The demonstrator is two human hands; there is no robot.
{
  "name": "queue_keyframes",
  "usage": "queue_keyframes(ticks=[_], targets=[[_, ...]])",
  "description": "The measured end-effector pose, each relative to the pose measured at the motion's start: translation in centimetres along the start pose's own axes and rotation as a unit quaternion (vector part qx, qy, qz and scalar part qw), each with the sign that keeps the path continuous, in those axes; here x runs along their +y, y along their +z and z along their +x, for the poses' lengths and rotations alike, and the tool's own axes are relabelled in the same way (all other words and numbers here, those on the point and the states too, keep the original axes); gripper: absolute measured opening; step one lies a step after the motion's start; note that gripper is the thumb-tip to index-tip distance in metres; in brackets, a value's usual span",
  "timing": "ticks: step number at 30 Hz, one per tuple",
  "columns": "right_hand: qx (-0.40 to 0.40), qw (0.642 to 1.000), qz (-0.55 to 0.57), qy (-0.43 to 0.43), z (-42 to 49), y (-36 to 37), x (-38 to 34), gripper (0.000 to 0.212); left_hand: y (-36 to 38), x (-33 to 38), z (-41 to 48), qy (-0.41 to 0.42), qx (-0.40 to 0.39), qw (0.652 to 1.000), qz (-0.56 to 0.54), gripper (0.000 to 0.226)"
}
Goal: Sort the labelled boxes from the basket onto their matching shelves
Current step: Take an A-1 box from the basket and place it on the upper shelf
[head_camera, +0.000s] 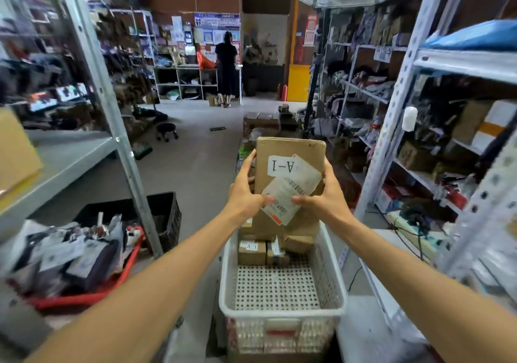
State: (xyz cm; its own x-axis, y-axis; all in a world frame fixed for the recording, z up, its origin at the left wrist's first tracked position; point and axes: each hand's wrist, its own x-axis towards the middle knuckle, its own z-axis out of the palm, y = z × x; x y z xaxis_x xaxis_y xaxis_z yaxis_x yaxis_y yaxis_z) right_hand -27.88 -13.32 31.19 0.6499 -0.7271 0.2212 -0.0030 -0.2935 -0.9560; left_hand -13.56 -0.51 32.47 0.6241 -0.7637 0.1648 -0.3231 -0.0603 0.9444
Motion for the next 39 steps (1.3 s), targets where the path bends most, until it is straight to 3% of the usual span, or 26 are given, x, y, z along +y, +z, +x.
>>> queue_keyframes(ticks=[5,13,25,39], targets=[[-0.016,1.000,-0.007,0.008,-6.1,0.1,-0.2,0.114,0.3,-0.3,-6.6,-0.022,-0.001,1.000,-0.011,0.107],[0.035,0.999,0.013,0.012,-12.7,0.6,-1.5,0.112,-0.5,0.4,-11.5,-0.005,-0.065,0.997,-0.039,0.105],[0.170,0.984,-0.023,0.042,-23.4,2.2,-3.7,0.102,-0.9,0.4,-17.2,0.003,-0.185,0.981,-0.058,0.106],[0.348,0.925,-0.116,0.096,-33.7,-4.5,-5.1,0.104,7.9,4.6,-22.0,0.057,-0.337,0.937,-0.075,0.101]])
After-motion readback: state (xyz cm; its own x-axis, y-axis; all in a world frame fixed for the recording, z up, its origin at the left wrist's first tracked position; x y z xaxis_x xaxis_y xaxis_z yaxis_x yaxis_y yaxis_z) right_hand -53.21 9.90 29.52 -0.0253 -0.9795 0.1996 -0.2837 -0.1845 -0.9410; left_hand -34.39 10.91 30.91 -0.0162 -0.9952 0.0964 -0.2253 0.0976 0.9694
